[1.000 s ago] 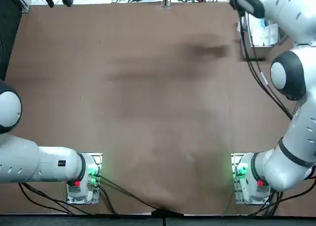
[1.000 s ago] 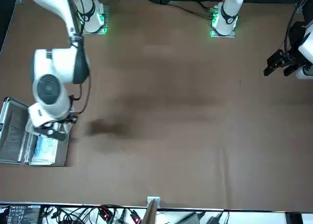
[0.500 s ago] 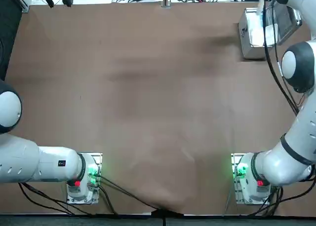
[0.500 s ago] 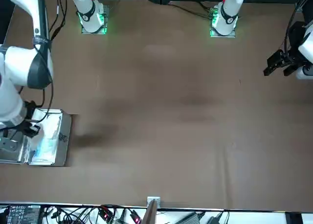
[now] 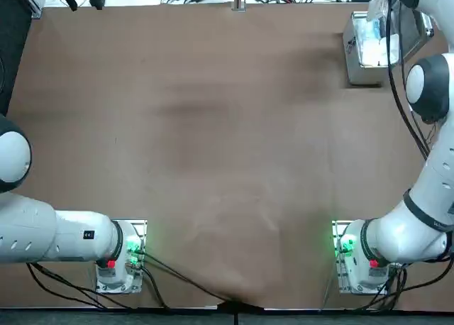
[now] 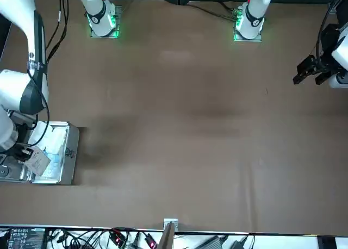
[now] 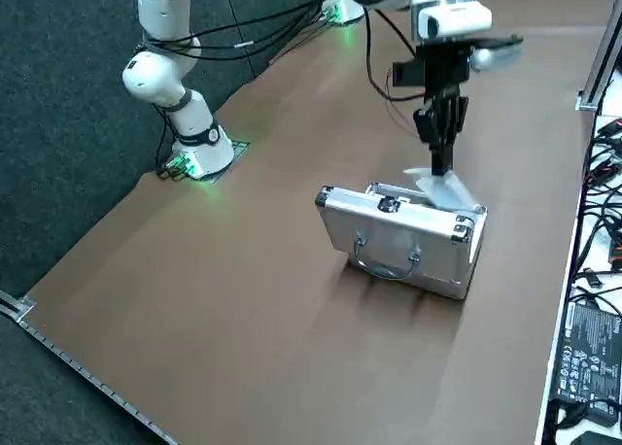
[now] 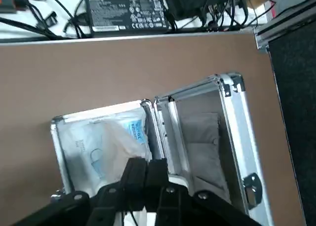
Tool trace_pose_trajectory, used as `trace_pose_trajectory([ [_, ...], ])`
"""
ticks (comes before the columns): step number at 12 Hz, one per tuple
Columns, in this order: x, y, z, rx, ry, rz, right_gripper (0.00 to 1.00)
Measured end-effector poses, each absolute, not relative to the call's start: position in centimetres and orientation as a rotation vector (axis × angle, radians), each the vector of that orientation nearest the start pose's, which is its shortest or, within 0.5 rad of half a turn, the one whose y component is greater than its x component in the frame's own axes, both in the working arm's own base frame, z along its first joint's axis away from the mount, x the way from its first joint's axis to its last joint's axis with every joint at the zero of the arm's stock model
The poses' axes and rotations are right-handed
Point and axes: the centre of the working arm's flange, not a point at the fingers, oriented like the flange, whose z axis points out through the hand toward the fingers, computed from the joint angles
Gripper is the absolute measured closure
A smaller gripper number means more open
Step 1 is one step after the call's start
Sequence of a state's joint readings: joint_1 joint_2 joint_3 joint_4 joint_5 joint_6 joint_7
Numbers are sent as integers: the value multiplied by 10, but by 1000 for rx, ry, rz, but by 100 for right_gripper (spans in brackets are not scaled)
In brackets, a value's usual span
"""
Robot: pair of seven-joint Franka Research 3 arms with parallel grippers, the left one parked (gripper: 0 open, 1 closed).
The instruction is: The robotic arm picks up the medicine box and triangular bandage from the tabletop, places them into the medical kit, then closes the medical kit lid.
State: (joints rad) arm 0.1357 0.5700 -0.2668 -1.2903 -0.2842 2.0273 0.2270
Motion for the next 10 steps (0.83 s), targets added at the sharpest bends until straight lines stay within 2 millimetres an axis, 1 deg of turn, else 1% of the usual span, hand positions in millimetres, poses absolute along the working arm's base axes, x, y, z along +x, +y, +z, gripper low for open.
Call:
trace_pose_trajectory([
  [4, 735, -75, 422, -3515, 360, -299, 99],
  [6, 736, -83, 411, -3524, 357, -267, 99],
  [8, 736, -91, 403, -3545, 342, -240, 99],
  [10, 735, -98, 399, -3570, 326, -225, 99],
])
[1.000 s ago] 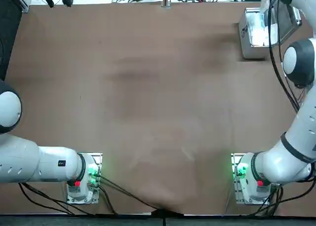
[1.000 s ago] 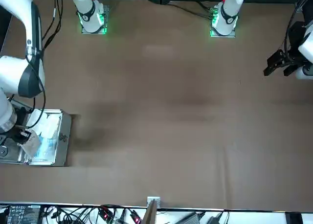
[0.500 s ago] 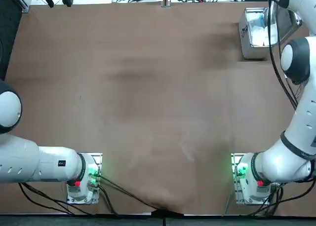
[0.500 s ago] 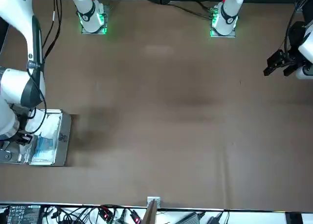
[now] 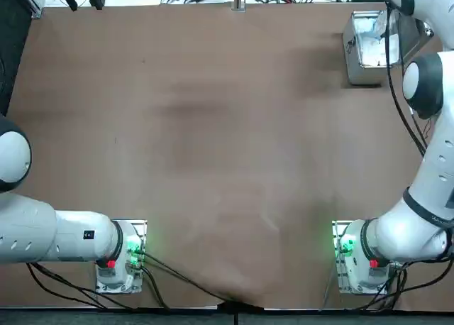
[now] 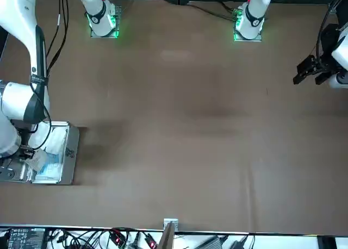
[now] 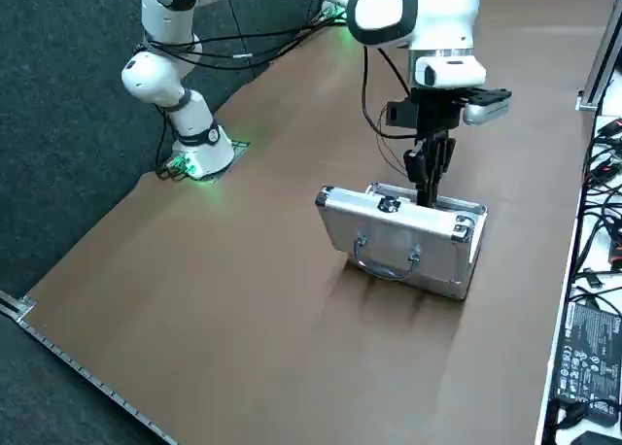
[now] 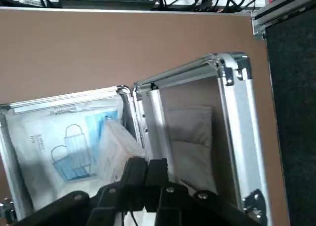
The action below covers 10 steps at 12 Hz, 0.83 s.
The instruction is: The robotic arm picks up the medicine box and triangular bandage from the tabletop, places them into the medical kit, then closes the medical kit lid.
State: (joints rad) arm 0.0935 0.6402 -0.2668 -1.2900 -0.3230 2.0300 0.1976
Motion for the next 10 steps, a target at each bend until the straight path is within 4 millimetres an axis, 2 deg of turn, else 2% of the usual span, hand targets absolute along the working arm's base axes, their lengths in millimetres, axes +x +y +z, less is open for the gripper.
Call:
trace_pose_trajectory([
  [10, 735, -109, 402, -3653, 209, -207, 99],
])
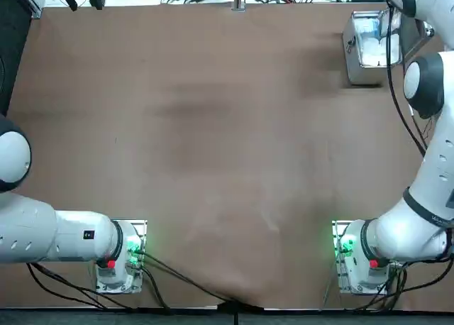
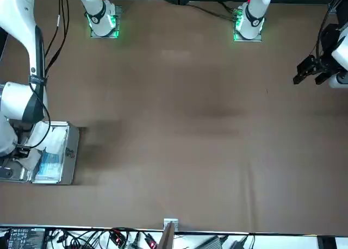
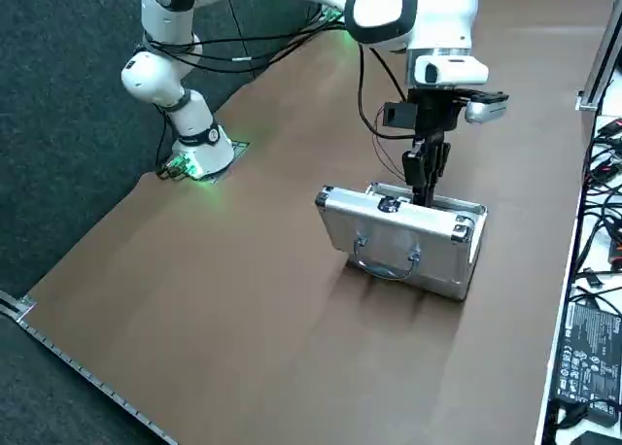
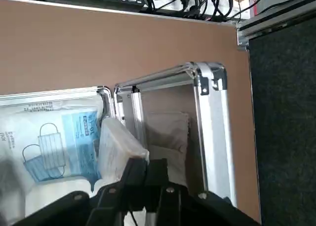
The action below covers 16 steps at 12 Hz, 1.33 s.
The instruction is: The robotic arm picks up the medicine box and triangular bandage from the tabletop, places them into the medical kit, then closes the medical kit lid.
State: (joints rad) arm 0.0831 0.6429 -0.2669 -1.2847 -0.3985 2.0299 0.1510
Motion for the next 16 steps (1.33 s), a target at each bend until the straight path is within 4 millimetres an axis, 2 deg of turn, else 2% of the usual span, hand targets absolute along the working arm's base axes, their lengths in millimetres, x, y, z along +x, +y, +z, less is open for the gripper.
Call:
trace_pose_trajectory([
  [6, 743, -103, 376, 2612, -110, 168, 99],
  [11, 751, -94, 379, 2617, -122, 253, 97],
  [13, 752, -78, 378, 2625, -138, 271, 94],
  [16, 754, -59, 377, 2636, -124, 279, 63],
])
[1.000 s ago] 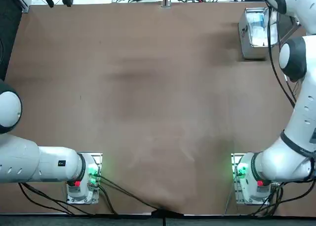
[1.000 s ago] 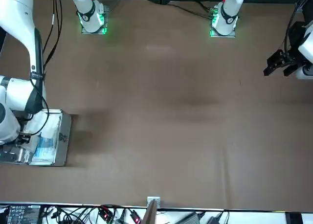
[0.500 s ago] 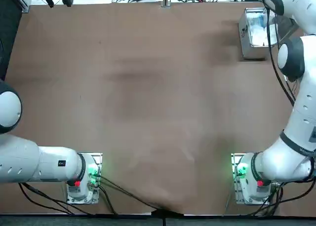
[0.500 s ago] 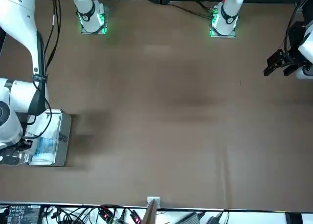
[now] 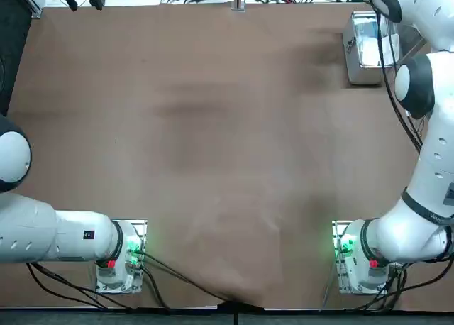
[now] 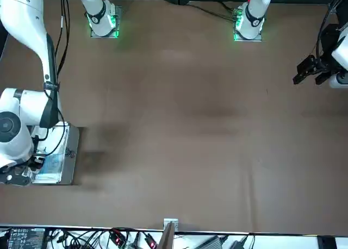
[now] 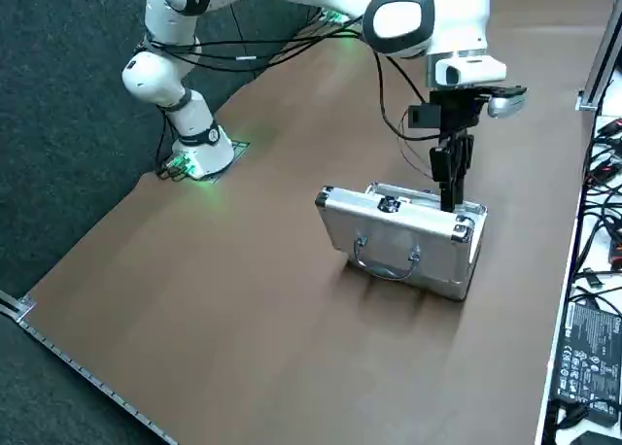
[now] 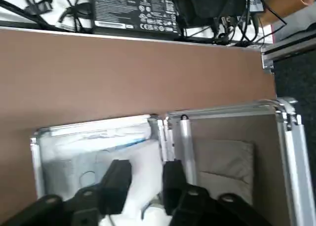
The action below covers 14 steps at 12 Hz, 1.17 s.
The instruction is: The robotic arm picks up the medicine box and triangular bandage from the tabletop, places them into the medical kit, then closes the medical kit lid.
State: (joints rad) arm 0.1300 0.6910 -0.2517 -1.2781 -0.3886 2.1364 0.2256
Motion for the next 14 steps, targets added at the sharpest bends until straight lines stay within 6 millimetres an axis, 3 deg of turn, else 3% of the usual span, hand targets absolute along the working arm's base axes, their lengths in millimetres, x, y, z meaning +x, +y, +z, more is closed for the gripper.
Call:
trace_pose_trajectory([
  [2, 755, -49, 378, -3603, 153, -390, 40],
  [6, 753, -44, 388, -3583, 200, -349, 33],
  [7, 751, -46, 396, -3583, 218, -337, 25],
  [10, 740, -52, 433, -3592, 212, -281, 24],
  [14, 714, -80, 487, -3560, 53, -134, 42],
])
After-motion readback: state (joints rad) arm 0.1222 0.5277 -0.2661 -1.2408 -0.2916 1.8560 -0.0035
